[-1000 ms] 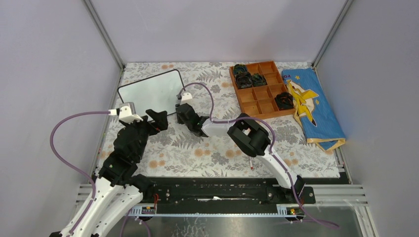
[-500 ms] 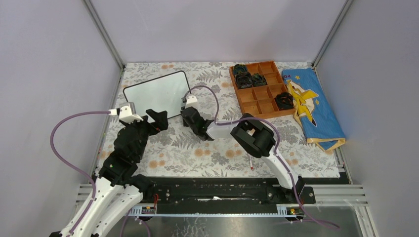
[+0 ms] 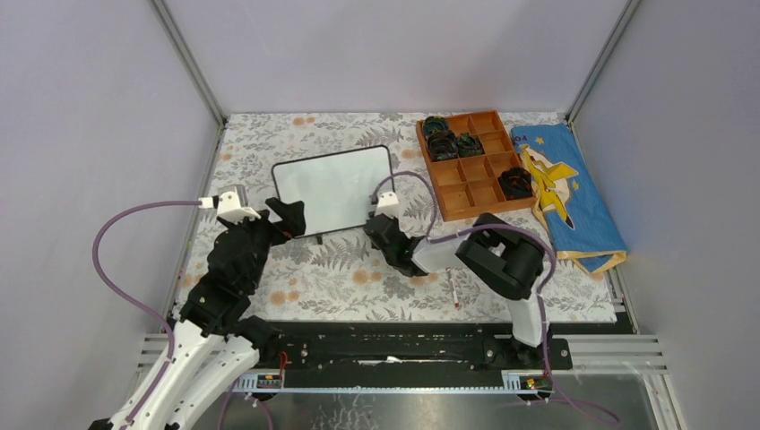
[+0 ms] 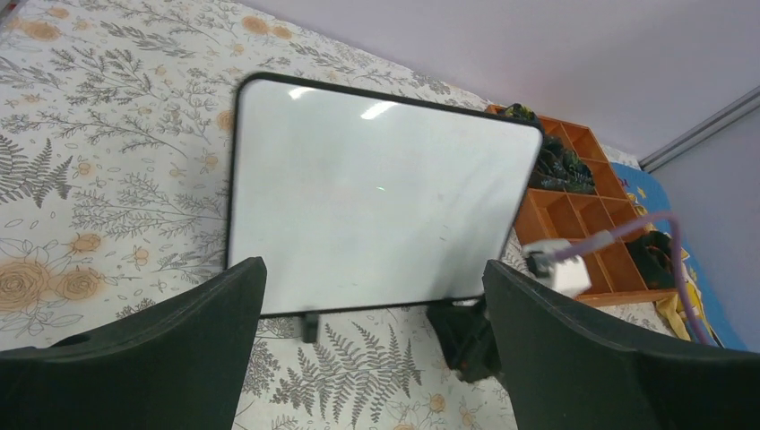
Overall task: Write a sentence on the whiteboard
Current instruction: Move the whiteboard to the center of the board.
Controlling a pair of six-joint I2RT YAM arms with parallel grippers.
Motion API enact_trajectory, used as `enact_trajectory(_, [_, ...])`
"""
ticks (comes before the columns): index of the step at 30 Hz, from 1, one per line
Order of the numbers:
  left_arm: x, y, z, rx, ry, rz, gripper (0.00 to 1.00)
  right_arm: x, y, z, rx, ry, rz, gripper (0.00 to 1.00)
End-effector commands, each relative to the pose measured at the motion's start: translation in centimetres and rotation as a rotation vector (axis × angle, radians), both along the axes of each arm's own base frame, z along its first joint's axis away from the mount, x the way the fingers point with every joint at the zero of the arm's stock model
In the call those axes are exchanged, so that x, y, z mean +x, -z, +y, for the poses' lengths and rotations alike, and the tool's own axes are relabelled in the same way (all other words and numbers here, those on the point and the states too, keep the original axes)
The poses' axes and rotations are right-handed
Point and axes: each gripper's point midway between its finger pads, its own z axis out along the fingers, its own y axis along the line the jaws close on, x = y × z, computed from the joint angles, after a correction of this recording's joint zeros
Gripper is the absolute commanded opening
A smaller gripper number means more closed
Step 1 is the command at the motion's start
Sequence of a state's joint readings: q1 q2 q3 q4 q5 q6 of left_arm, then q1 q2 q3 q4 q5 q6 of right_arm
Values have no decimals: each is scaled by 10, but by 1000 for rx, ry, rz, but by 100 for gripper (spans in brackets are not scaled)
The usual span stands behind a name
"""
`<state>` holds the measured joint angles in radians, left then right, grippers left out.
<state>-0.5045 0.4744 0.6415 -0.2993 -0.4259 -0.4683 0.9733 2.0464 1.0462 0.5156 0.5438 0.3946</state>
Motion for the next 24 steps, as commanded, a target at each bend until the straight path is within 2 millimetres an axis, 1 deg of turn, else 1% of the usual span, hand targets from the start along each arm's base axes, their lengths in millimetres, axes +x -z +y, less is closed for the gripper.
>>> enact_trajectory(1, [3, -7, -7, -13, 26, -33, 99, -27, 19, -69, -102, 126, 50, 0])
enact_trajectory(3, [4, -6, -9, -11, 30, -29, 99, -37, 14, -81, -72, 134, 55, 0])
enact_trajectory(4, [4, -6, -9, -11, 32, -28, 99, -42, 11, -84, -51, 127, 53, 0])
enact_trajectory(7, [6, -4, -11, -7, 38, -21, 99, -48, 2, -85, -35, 95, 61, 0])
enact_trajectory(10, [6, -4, -12, -5, 41, -18, 99, -54, 0, -90, -64, 74, 82, 0])
enact_trajectory(14, [6, -2, -12, -2, 43, -16, 99, -65, 3, -102, -109, 48, 104, 0])
enact_trajectory(18, [6, -3, -14, -2, 54, -17, 99, -71, 7, -114, -140, 45, 108, 0])
enact_trajectory(24, [6, -1, -18, 1, 72, -13, 99, -75, 14, -121, -200, 4, 110, 0])
